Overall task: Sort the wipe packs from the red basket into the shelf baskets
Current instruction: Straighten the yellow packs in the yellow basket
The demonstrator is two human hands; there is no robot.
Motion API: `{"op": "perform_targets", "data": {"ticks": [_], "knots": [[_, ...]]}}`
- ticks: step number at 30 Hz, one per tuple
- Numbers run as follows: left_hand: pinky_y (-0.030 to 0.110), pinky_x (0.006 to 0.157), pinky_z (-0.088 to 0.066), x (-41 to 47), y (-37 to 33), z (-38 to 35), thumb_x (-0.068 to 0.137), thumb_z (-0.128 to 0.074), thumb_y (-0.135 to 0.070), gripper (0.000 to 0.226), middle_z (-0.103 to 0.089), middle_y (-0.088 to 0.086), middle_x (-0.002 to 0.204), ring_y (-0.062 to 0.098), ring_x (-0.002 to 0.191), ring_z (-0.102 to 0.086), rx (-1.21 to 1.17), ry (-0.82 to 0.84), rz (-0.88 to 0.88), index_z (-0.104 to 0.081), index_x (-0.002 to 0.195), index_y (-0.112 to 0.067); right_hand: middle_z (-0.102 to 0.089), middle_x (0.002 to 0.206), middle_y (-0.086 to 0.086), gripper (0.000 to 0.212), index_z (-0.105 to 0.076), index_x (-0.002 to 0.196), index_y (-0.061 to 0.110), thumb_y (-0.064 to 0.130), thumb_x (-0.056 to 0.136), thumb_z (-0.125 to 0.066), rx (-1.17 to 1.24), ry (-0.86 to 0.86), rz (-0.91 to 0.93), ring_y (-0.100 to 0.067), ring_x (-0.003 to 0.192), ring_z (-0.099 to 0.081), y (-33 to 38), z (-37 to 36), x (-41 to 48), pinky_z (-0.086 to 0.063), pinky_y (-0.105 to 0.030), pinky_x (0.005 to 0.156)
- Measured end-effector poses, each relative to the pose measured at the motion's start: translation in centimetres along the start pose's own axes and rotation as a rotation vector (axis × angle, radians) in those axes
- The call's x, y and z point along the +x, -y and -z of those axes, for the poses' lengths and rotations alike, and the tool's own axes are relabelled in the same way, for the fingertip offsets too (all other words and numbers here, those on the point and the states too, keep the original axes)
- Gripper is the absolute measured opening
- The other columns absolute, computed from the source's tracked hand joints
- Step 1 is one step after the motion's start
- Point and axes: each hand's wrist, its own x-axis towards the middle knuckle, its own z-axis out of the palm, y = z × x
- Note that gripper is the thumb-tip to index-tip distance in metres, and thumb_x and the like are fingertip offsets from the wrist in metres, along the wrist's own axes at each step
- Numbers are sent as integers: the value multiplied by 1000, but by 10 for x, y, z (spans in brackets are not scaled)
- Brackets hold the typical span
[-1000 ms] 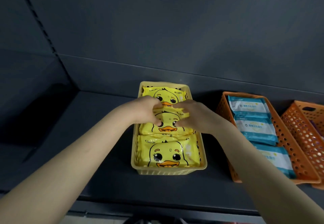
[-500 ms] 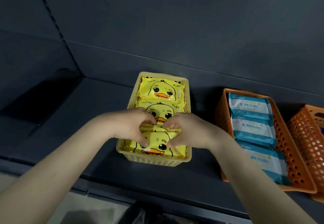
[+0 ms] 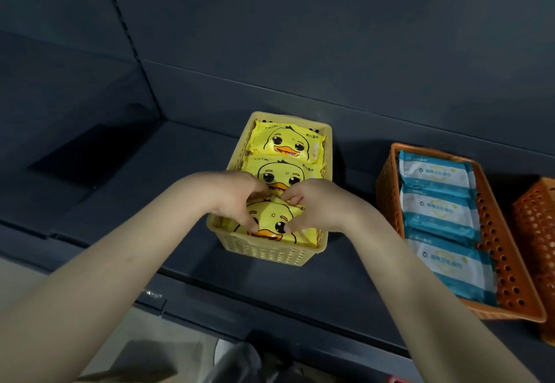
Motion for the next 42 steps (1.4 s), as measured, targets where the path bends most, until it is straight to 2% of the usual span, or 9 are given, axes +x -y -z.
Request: {"op": "perform_targets", "data": {"ticks": [2,8,15,18,24,31,34,39,42], "knots": [[34,98,-46,3,0,1,77,-77,-44,83,-48,-3,142,21,122,-51,29,40,-3,-36,148,-28,-56,138,0,69,-50,139,19,26,78,-80,58,15,-15,-12,125,-53,-2,0,-1,-42,-21,95],[36,107,-41,8,2,2,83,-71,-47,83,-38,-1,153,24,134,-43,87,86,-36,-29,152,-24,-54,140,-1,67,-49,140,19,27,81,-77,64,61,-58,-14,127,-50,4,6,-2,-40,-25,101],[33,103,-42,3,7,3,81,-74,-44,87,-38,0,153,25,133,-43,114,49,-120,-28,152,-23,-54,134,1,65,-53,137,22,29,78,-79,-71,-55,-129,-17,123,-49,17,1,-12,-36,-23,88],[37,106,-42,7,5,8,79,-76,-44,89,-36,0,154,25,136,-41,171,73,-129,-28,152,-24,-53,135,1,70,-49,140,24,30,78,-80,-106,-44,-172,-18,123,-50,19,-2,-15,-38,-23,86],[38,101,-46,16,3,20,77,-77,-47,85,-46,-1,145,25,126,-49,207,124,-132,-36,149,-26,-54,136,4,72,-45,142,28,27,78,-79,-177,42,-244,-20,119,-53,25,0,1,-45,-28,88],[35,97,-47,19,5,21,78,-75,-50,83,-47,0,144,24,124,-50,236,137,-166,-38,148,-25,-55,134,6,72,-47,140,29,31,77,-80,-175,30,-257,-16,119,-51,22,-3,5,-39,-24,84],[36,99,-47,15,7,20,79,-75,-48,83,-46,1,145,25,126,-49,222,117,-189,-37,148,-24,-55,133,5,71,-48,139,30,31,77,-80,-161,-8,-246,-17,118,-52,23,-3,0,-41,-24,85],[35,100,-46,1,18,21,78,-78,-39,82,-45,-1,146,23,125,-49,84,27,-221,-36,148,-28,-50,136,8,69,-48,139,34,22,78,-80,25,-141,-211,-14,124,-48,14,2,-30,-46,-33,98],[29,91,-44,-3,14,31,79,-78,-37,78,-45,-3,146,21,124,-49,-50,-86,-250,-38,145,-31,-50,137,9,66,-52,136,33,21,78,-80,138,-272,-187,-7,122,-49,1,11,-51,-46,-25,95]]}}
